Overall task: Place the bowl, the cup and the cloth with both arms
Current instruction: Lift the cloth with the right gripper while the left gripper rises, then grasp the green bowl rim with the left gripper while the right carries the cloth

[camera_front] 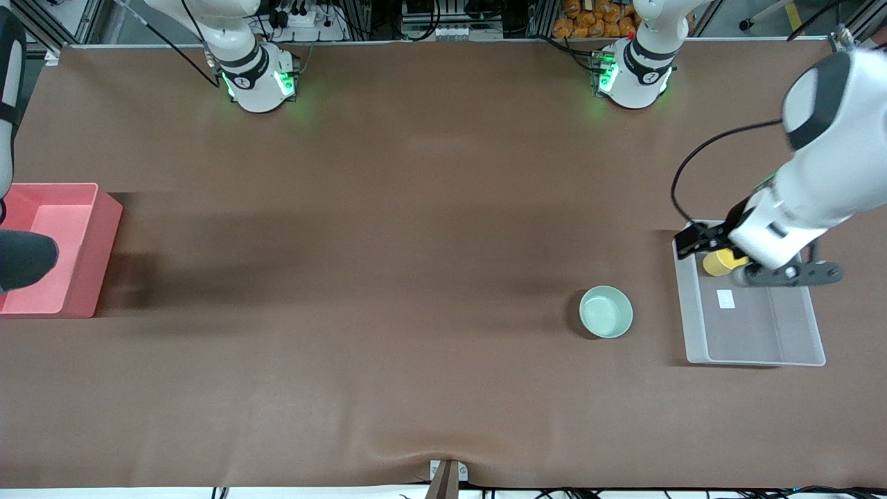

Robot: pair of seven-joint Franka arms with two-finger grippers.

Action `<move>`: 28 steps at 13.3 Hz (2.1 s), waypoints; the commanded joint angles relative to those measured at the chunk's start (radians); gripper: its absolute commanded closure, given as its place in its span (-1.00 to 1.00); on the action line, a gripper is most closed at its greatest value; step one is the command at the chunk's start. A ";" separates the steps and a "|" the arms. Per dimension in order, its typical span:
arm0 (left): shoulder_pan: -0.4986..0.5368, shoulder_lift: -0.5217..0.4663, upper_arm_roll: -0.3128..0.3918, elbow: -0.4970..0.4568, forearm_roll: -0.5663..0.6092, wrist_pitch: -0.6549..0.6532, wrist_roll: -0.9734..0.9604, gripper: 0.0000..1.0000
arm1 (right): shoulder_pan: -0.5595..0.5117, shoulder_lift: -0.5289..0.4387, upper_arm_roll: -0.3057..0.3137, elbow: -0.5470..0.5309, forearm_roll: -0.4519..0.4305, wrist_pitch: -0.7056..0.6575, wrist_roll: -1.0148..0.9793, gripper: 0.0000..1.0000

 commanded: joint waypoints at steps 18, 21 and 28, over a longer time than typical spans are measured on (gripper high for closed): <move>-0.092 0.531 0.045 -0.012 0.382 0.362 -0.243 0.14 | -0.179 0.113 0.001 -0.084 -0.233 0.061 0.039 1.00; -0.103 0.542 0.046 -0.012 0.381 0.362 -0.269 1.00 | -0.203 0.182 0.001 -0.085 -0.156 0.091 0.039 1.00; -0.095 0.435 0.014 0.003 0.366 0.350 -0.286 1.00 | -0.246 0.261 0.003 -0.085 -0.095 0.156 0.027 1.00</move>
